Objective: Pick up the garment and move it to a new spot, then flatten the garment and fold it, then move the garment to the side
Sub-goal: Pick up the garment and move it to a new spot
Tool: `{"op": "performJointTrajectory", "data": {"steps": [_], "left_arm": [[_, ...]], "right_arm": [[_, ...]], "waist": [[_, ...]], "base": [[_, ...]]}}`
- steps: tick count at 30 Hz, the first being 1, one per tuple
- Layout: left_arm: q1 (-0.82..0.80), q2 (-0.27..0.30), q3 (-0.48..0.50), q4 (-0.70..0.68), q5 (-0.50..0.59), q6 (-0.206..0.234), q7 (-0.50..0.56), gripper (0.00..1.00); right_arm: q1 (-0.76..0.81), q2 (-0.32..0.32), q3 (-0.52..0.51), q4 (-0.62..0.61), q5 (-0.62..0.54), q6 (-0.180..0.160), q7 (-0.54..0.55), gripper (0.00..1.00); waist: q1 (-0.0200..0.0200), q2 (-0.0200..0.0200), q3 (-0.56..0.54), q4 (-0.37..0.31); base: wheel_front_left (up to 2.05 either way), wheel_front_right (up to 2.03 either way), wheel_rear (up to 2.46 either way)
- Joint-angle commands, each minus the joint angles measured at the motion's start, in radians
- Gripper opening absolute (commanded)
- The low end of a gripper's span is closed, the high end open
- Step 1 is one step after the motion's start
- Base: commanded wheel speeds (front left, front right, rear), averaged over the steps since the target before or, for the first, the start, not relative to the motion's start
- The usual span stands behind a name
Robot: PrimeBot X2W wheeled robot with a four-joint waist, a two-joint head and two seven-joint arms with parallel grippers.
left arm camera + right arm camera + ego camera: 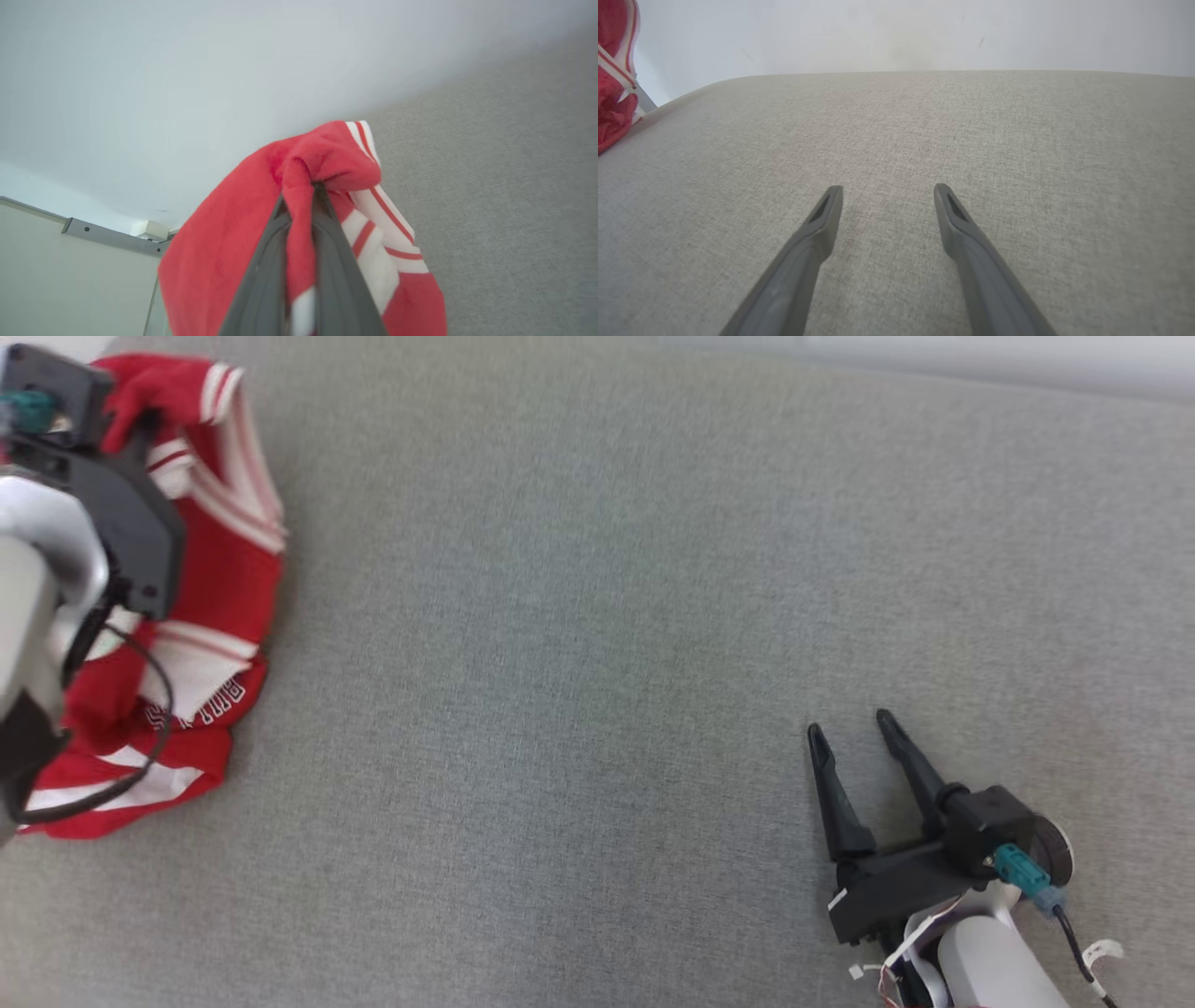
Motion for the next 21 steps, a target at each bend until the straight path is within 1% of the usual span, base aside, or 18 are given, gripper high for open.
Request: {"op": "performJointTrajectory", "data": {"steps": [1,7,10,12,17,21], "left_arm": [[-0.009,-0.006,-0.004,-0.006,0.008,0.002,-0.01,0.0],[-0.004,-0.049,-0.016,-0.053,0.011,-0.003,-0.069,0.0],[0.014,-0.094,-0.025,-0.082,0.007,-0.003,-0.096,0.0],[0.026,-0.112,-0.027,-0.099,0.002,-0.002,-0.118,0.0],[0.065,-0.199,-0.037,-0.14,-0.014,-0.001,-0.174,0.0],[0.099,-0.267,-0.051,-0.152,-0.035,-0.004,-0.199,0.0]], "right_arm": [[0.016,0.005,0.0,0.004,0.013,-0.003,0.0,1.0],[0.039,0.026,-0.006,0.004,0.014,-0.003,0.0,1.0],[0.048,0.034,-0.01,0.007,0.018,-0.003,0.0,1.0],[0.057,0.038,-0.012,0.007,0.018,-0.003,0.0,1.0],[0.072,0.046,-0.016,0.008,0.017,-0.003,0.0,1.0],[0.084,0.053,-0.018,0.004,0.012,-0.003,0.0,1.0]], "waist": [[-0.0003,-0.0004,-0.031,-0.016],[-0.0003,-0.0004,-0.083,-0.059],[-0.0003,-0.0004,-0.105,-0.089],[-0.0003,-0.0004,-0.117,-0.111],[-0.0003,-0.0004,-0.143,-0.178],[-0.0003,-0.0004,-0.157,-0.237]], "base": [[0.0,0.0,0.0],[0.0,0.0,0.0],[0.0,0.0,0.0],[0.0,0.0,0.0],[0.0,0.0,0.0],[0.0,0.0,0.0]]}}
